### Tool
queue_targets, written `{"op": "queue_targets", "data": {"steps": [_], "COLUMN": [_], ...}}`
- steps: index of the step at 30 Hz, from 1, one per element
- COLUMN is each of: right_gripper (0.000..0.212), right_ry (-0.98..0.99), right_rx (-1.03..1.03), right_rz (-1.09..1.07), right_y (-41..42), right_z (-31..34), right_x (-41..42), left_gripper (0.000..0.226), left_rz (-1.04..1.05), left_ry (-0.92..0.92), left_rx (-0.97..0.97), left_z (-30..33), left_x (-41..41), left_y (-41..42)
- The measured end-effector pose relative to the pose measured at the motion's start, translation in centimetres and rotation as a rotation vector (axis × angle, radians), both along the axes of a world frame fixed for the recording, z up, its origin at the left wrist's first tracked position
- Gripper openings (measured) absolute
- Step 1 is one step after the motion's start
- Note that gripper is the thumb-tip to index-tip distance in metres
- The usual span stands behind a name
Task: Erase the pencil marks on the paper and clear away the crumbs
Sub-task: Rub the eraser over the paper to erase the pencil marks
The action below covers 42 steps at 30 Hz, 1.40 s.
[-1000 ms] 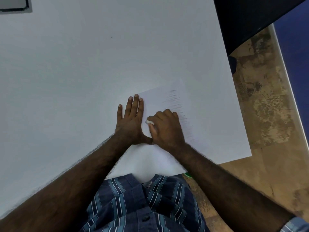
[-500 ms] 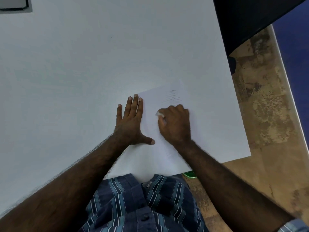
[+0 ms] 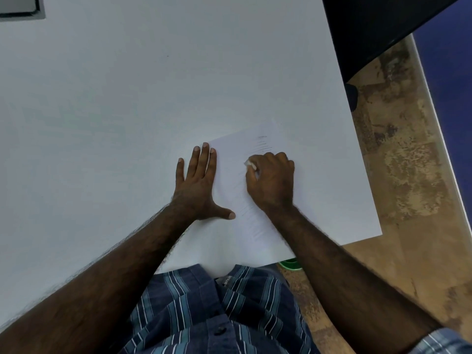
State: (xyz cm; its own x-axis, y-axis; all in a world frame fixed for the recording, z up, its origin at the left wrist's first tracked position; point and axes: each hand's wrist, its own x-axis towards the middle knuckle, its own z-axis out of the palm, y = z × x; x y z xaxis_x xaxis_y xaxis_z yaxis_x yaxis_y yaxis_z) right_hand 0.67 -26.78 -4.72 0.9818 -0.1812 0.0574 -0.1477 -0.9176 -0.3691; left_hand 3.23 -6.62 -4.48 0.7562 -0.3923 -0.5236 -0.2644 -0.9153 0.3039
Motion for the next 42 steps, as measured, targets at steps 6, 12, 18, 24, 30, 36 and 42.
{"op": "queue_targets", "data": {"steps": [6,12,18,24,30,36,42], "right_gripper": [0.017,0.016,0.017,0.013,0.019,0.013,0.014], "right_ry": [0.054,0.041,0.079,0.044,0.089,0.050,0.094], "right_rx": [0.051,-0.025,0.069,0.017,0.055,-0.033,0.064], "right_rz": [0.395,0.021,0.315,-0.024,0.329,0.028,0.307], "right_y": [2.5,0.3,2.9,0.4,2.9,0.4,3.1], "right_z": [-0.3,0.1,-0.3,0.0,-0.1,0.2,0.2], "right_x": [-3.2,0.0,-3.1,0.4,-2.4,1.0,-2.5], "left_gripper": [0.163,0.167,0.164,0.165,0.163,0.165,0.162], "left_rz": [0.010,0.004,0.003,0.006,0.002,0.002,0.003], "left_ry": [-0.052,-0.032,-0.050,-0.033,-0.048,-0.028,-0.050], "left_rx": [-0.006,-0.011,-0.006,-0.019,-0.017,-0.017,-0.026], "left_z": [-0.4,-0.5,-0.6,-0.4,-0.5,-0.4,-0.5], "left_x": [-0.3,-0.1,-0.3,-0.2,-0.3,-0.2,-0.3], "left_y": [0.2,0.2,0.1,0.2,0.1,0.2,0.3]}}
